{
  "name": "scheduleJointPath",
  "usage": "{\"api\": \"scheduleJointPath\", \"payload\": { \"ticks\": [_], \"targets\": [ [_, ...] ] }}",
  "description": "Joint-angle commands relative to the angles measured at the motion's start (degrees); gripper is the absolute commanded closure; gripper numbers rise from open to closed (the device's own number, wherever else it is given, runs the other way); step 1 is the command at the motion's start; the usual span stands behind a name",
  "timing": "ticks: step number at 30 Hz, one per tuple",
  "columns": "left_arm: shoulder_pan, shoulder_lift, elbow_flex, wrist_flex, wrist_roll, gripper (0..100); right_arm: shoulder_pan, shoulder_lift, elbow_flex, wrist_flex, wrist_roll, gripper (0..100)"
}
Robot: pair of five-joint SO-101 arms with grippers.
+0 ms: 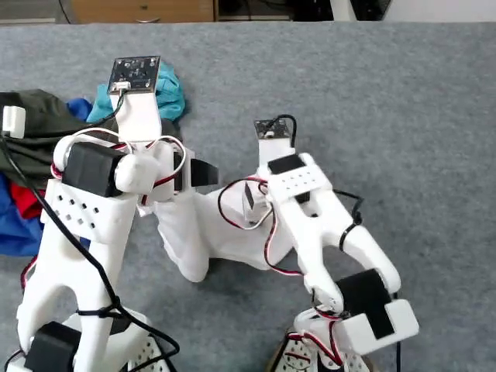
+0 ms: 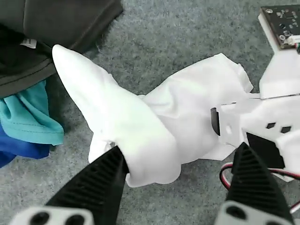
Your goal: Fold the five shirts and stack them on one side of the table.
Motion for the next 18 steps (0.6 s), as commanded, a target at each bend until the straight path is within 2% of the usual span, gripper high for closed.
{"api": "scheduleJointPath", "payload": {
  "ticks": [1,4,9,13,18],
  "targets": [
    [-0.97,-1.63,-0.62,0.53,0.00,67,0.66,0.13,-2.68,0.62,0.62,59.9],
    [-0.97,-1.63,-0.70,0.53,0.00,67,0.66,0.13,-2.95,-0.18,0.62,69.8],
    [-0.97,-1.63,-0.79,0.53,0.00,67,1.27,0.48,-2.68,-5.36,0.62,99.4],
    [-0.97,-1.63,-0.88,0.53,0.44,67,4.79,-0.04,-3.03,-5.27,0.18,99.8],
    [-1.14,-1.63,-0.88,0.53,0.09,68,16.40,-8.13,-3.91,-3.52,1.76,99.8]
  ]
}}
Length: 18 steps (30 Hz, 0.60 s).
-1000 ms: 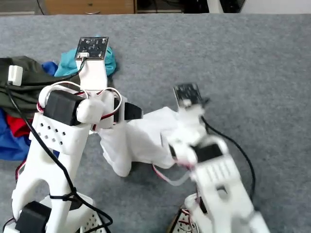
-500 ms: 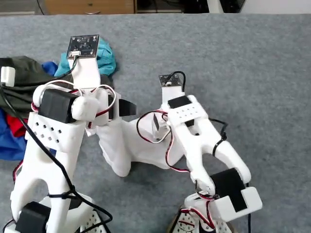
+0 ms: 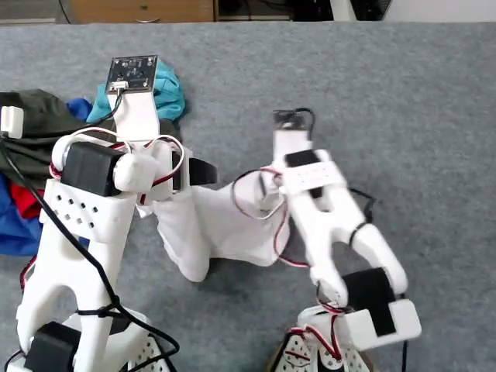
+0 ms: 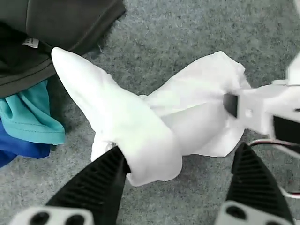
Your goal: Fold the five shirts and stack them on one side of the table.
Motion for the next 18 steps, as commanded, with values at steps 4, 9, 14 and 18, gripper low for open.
{"api": "scheduleJointPath", "payload": {
  "ticks": [4,9,14,18],
  "targets": [
    [-0.79,-1.63,-0.88,0.53,0.18,67,19.21,-16.57,-7.87,5.01,7.74,99.8],
    [-0.79,-1.45,-0.88,0.26,-0.09,67,34.86,-25.54,-11.56,4.04,15.65,99.8],
    [-2.90,-1.01,-0.26,-3.52,-0.09,67,40.04,-27.56,-10.15,3.34,24.35,99.8],
    [-6.95,-0.92,-0.26,-7.38,-0.09,67,39.96,-28.00,-6.29,3.34,29.19,99.7]
  ]
}}
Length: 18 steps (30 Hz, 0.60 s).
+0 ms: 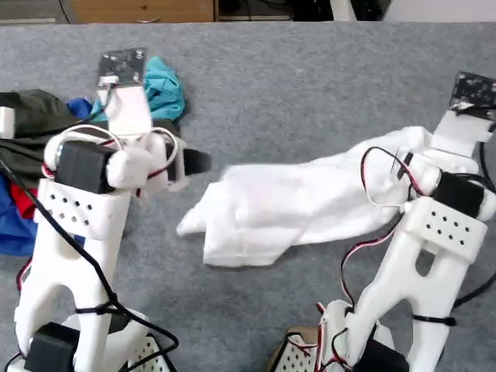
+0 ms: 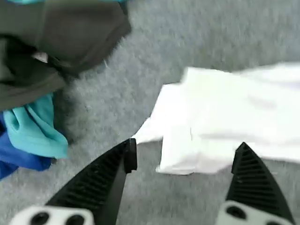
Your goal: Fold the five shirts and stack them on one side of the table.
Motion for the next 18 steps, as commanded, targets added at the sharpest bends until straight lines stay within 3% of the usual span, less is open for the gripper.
{"api": "scheduleJointPath", "payload": {
  "ticks": [1,5,9,12,14,18],
  "targets": [
    [-4.13,-0.75,-0.09,-3.60,-0.09,67,1.10,-1.80,1.98,-0.88,3.08,99.7],
    [-6.95,4.00,6.95,-14.07,0.35,68,-0.92,-1.89,3.82,-0.88,2.02,96.4],
    [-8.35,16.84,17.76,-30.77,3.60,70,-2.51,-1.89,3.56,-0.53,-2.73,75.1],
    [-8.97,27.74,16.70,-39.38,4.13,70,-3.56,-1.89,3.56,3.25,-2.81,58.9],
    [-9.76,34.95,11.60,-41.23,4.13,70,-3.38,-1.89,3.56,5.98,-2.81,51.9],
    [-14.95,50.86,-5.27,-37.54,7.91,70,-3.21,-3.56,2.77,10.20,-2.81,51.6]
  ]
}}
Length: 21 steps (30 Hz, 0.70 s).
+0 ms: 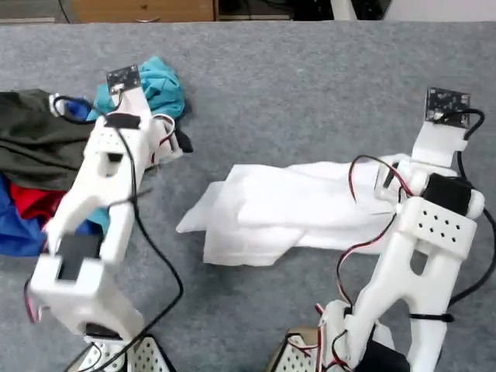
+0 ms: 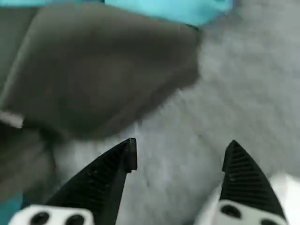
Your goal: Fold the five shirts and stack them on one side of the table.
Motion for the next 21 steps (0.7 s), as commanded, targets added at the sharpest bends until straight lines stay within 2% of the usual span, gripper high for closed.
{"api": "scheduleJointPath", "payload": {
  "ticks": [1,3,7,11,16,21],
  "targets": [
    [-5.80,12.44,-18.99,3.52,4.92,70,-0.84,-3.91,-1.01,3.16,-0.62,52.1],
    [-9.76,20.79,-30.15,6.24,8.00,72,-1.19,-6.20,-0.84,3.52,-0.62,53.2],
    [-17.41,36.35,-52.66,11.96,8.44,86,-1.27,-9.71,-0.75,3.25,-0.88,54.5],
    [-24.00,48.22,-76.75,22.42,3.60,94,-1.27,-10.68,-0.66,3.34,-0.88,54.5],
    [-31.91,58.33,-102.07,31.12,-2.20,95,-1.27,-10.86,1.45,3.25,-0.97,58.1],
    [-40.26,57.54,-101.71,33.05,-7.38,95,-1.27,-10.86,3.74,3.25,-0.62,59.3]
  ]
}}
